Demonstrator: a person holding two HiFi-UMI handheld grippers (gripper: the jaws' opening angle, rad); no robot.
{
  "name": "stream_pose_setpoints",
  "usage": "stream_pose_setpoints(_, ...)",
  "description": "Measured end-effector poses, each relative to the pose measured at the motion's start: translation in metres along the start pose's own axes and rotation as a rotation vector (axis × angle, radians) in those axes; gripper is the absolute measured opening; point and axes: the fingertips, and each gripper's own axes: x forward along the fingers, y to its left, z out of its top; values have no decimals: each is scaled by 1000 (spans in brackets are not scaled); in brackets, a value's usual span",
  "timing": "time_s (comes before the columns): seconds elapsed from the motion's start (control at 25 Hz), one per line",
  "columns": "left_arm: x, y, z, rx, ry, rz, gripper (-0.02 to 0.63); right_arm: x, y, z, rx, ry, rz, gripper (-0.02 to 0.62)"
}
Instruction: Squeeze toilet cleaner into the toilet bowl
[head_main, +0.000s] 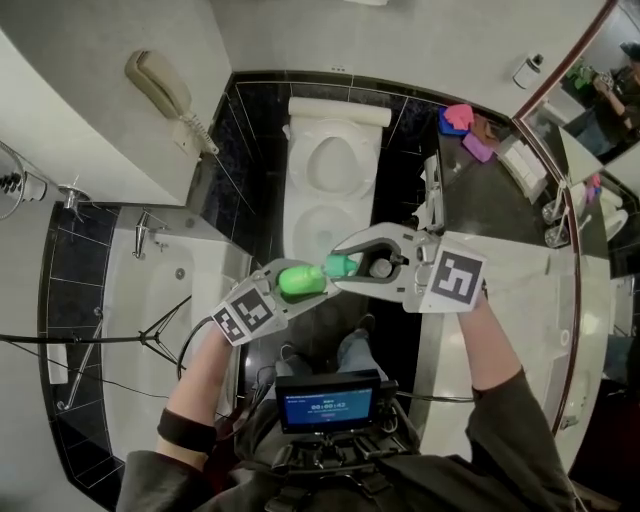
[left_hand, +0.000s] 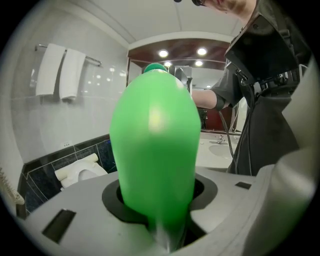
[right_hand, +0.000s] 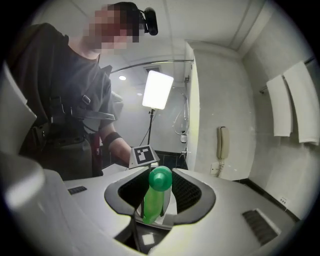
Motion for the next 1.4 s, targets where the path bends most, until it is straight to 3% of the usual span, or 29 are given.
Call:
stream_pose_setpoints(0.64,7,3,-2,-22,-9,-35,179,23,3,-15,-123,208,198,150)
stream_pose_setpoints(0.96,9,3,1,2,-11,-29,178,28,4,-19,-128,203,240,150)
stream_pose_setpoints(1.2,10,8,-10,-11,13,3,178,30,1,-25,-77,196,242,152)
stream_pose_setpoints(1.4,12,14,-17,0,28,76,179,31,-3,-29,110,174,214,153)
